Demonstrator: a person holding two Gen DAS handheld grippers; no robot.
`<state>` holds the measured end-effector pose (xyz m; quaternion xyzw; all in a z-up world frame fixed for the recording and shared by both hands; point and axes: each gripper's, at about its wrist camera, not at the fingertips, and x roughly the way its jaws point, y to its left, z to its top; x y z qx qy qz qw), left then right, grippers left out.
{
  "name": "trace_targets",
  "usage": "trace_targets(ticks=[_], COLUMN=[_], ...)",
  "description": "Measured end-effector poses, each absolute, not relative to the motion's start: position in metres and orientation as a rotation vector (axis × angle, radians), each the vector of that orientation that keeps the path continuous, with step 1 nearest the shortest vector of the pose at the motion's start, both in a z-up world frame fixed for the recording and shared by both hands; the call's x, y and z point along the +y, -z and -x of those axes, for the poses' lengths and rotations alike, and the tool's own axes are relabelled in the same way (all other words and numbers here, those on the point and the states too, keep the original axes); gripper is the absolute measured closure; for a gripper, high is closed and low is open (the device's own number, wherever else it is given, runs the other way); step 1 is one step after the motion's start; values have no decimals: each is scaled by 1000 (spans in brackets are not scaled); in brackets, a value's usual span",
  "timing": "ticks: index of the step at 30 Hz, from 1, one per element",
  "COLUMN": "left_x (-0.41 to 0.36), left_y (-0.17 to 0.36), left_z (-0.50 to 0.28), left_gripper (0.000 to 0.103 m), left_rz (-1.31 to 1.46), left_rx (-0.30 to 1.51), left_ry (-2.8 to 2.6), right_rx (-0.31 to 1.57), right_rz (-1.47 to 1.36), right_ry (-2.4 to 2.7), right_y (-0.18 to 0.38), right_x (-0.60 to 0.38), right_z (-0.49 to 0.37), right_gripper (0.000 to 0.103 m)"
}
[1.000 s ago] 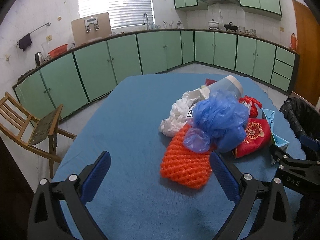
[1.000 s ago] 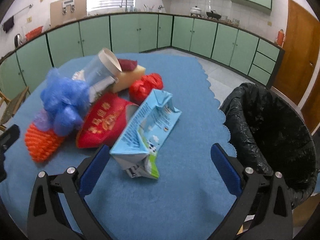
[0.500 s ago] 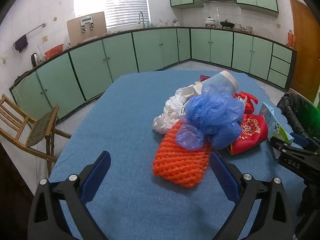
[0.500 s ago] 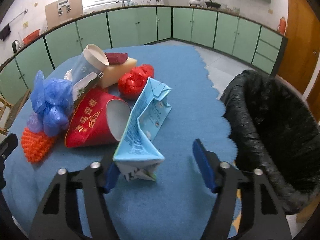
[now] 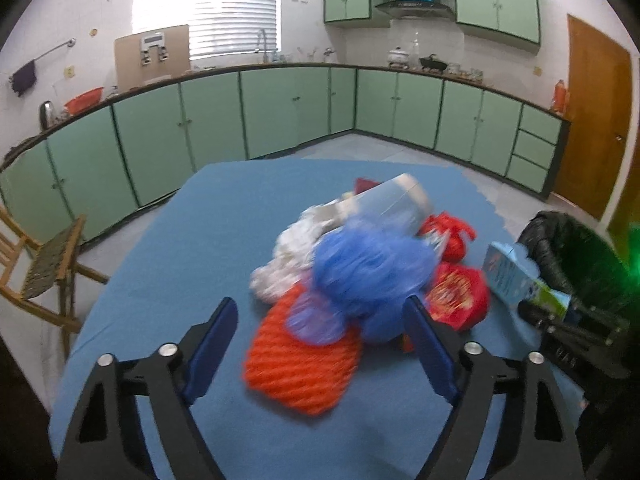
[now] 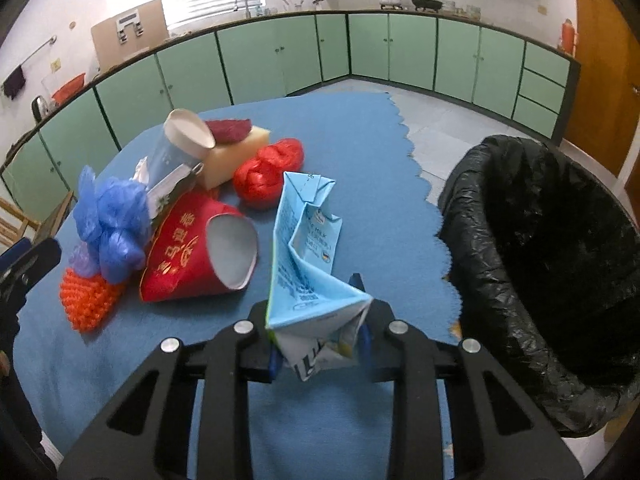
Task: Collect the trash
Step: 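Grasp the light blue milk carton with the right gripper while the left grasps the blue mesh bag, then carry the carton and blue mesh bag with both grippers over the black bin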
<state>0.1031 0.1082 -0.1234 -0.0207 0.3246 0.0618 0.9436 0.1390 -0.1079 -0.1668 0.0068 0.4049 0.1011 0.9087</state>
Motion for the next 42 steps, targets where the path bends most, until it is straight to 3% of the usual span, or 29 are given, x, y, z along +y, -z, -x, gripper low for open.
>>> trace_targets(ticks=[5, 11, 19, 21, 34, 42], left_x=[88, 78, 78, 81, 60, 34], left_y=[128, 139, 134, 128, 83, 78], left_z=[-124, -144, -142, -135, -80, -68], left_gripper=[23, 41, 88, 95, 97, 98], left_rz=[-4, -11, -35, -30, -112, -106], left_rx=[655, 696, 686, 666, 472, 463], left_ry=[-108, -115, -105, -103, -84, 19], right_rx=[836, 827, 814, 804, 720, 704], right_rz=[-32, -31, -18, -15, -44, -31], right_ry=[-205, -202, -215, -221, -238, -216], right_y=[166, 164, 158, 154, 117, 104], right_x=[-115, -121, -119, -118, -129, -147], right_z=[-140, -143, -138, -136, -120, -107], right_gripper=[76, 76, 76, 76, 76, 76])
